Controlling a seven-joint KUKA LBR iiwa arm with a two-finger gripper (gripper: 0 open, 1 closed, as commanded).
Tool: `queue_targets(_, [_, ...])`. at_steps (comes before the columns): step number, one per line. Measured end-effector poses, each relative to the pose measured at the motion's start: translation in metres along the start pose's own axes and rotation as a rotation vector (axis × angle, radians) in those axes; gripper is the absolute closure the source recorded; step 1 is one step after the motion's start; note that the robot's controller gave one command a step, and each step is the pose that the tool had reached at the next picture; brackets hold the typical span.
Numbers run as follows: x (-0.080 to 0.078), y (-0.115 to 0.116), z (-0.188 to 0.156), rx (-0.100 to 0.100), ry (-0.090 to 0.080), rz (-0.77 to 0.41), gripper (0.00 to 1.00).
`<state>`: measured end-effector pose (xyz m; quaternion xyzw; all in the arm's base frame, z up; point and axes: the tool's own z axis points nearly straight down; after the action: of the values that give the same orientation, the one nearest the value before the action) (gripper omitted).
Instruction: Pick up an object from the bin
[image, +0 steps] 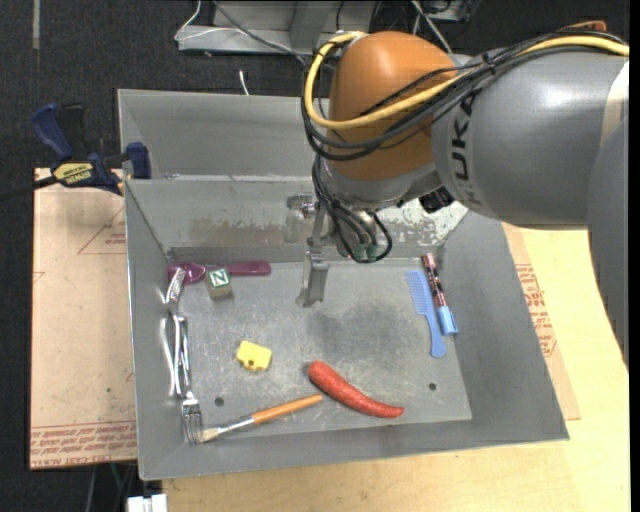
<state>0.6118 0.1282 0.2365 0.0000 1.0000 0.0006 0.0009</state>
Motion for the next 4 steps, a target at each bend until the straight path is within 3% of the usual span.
queue_targets(1, [0.034, 0.031, 0.146, -0.002, -0.002, 0.078, 0.0])
queue_targets(2, [0.039, 0.032, 0.072, -0.004, -0.014, 0.048, 0.0])
queue_targets(3, [0.075, 0.044, 0.138, -0.002, 0.007, -0.068, 0.0])
queue_targets(4, [0.066, 0.04, 0.167, -0.005, -0.015, 0.116, 0.0])
